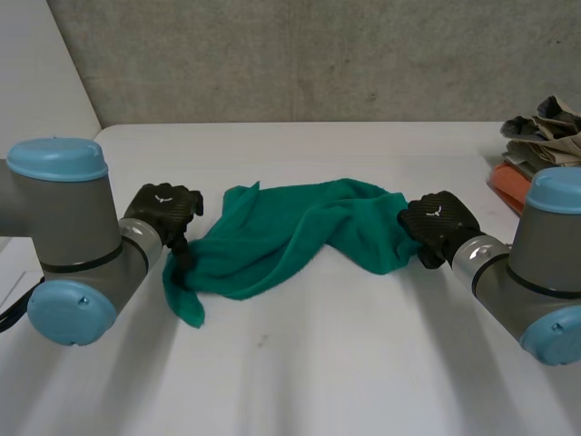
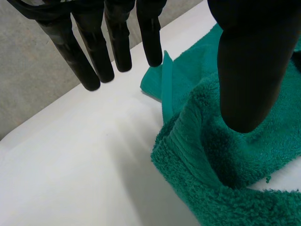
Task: Fold the laundry.
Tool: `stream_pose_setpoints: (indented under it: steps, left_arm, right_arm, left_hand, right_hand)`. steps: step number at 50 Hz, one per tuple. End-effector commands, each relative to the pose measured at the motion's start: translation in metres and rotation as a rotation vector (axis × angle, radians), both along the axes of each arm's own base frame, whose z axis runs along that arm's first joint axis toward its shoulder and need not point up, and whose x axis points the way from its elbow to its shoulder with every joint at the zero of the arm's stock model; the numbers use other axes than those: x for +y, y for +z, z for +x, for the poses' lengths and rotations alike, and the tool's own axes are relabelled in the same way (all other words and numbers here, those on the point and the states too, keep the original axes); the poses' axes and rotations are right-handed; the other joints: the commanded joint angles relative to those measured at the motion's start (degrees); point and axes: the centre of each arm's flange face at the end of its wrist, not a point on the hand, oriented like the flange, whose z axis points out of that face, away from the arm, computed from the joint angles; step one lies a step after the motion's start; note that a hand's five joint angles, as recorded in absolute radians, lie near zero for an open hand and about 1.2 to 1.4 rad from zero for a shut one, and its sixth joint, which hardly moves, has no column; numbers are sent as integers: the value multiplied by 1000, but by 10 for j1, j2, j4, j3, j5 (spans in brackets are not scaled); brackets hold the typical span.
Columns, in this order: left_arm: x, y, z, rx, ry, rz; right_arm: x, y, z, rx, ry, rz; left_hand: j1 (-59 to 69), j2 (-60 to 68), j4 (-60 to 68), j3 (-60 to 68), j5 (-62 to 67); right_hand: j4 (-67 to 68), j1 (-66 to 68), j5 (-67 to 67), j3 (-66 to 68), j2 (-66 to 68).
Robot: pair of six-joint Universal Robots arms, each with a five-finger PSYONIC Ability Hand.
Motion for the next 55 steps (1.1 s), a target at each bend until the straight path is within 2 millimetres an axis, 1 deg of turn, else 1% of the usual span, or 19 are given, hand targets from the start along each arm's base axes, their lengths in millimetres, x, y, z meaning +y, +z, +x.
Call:
stream_pose_setpoints:
  steps: [1,5,8,12,14,16,20,24,25,27,29,32,35,38,45,49,51,53,55]
  left_arm:
    - [-4,-9,-3,-44,-21,18]
    - [-10,-16,-3,-89,-32,33]
    - [-18,-20,-2,-118,-33,48]
    - [-30,-26,-1,-139,-26,67]
    - [-34,-26,-1,-139,-23,74]
    - [-40,-25,-2,-139,-19,77]
    - [-41,-11,-6,-125,-26,75]
    - [-34,18,-12,-80,-36,40]
    - [-30,32,-14,-59,-39,13]
    - [-26,47,-15,-38,-44,-15]
    - [-18,72,-17,-4,-53,-72]
    - [-9,94,-19,27,-63,-121]
    - [5,125,-21,71,-88,-191]
    - [12,137,-23,94,-107,-218]
    - [12,142,-23,106,-114,-228]
    - [6,140,-22,111,-101,-225]
    - [2,138,-21,112,-94,-221]
    - [-2,135,-20,110,-88,-215]
    - [-7,133,-18,105,-78,-214]
  right_arm:
    - [8,2,-5,7,-11,105]
    - [24,5,-9,86,20,178]
    - [46,4,-15,179,61,268]
    - [63,9,-21,231,99,276]
    - [63,14,-22,225,98,247]
    - [62,24,-24,215,85,203]
    - [55,45,-24,178,54,130]
    - [44,71,-16,107,46,61]
    - [39,78,-11,74,51,47]
    - [34,81,-2,45,71,45]
    - [25,80,12,11,116,45]
    - [13,76,26,-20,172,50]
    - [-3,61,48,-42,259,104]
    - [-10,40,64,-40,296,170]
    - [-14,1,90,-35,312,246]
    - [-22,-22,99,-32,261,223]
    - [-30,-23,100,-42,219,185]
    - [-45,-14,98,-76,139,105]
    - [-53,-1,96,-110,87,52]
  left_hand:
    - [227,229,233,229,229]
    - [464,466,470,466,467]
    - [547,549,553,549,549]
    - [547,549,553,549,549]
    - [547,549,553,549,549]
    - [547,549,553,549,549]
    - [547,549,553,549,549]
    - [547,549,553,549,549]
    - [547,549,553,549,549]
    - [547,549,553,549,549]
    - [547,549,553,549,549]
    - [547,549,553,549,549]
    - [547,549,553,549,549]
    - [547,549,553,549,549]
    - [547,549,553,549,549]
    - [547,549,553,549,549]
    - [547,549,553,549,549]
    - [547,549,553,549,549]
    - [547,549,553,549,549]
  right_hand:
    - [116,145,131,121,123]
    - [116,145,131,121,123]
    - [116,145,131,121,123]
    - [116,145,131,121,123]
    - [116,145,131,121,123]
    - [-119,-90,-104,-114,-111]
    - [-460,-432,-445,-456,-453]
    - [-547,-518,-532,-542,-540]
    - [-562,-533,-547,-557,-555]
    - [-569,-540,-554,-564,-561]
    - [-564,-535,-549,-559,-556]
    - [-555,-527,-540,-551,-548]
    - [-505,-476,-490,-501,-498]
    - [-496,-468,-482,-492,-489]
    - [-443,-414,-428,-438,-435]
    - [-304,-275,-289,-299,-296]
    - [-144,-115,-129,-139,-137]
    - [115,143,130,119,122]
    - [116,145,131,121,123]
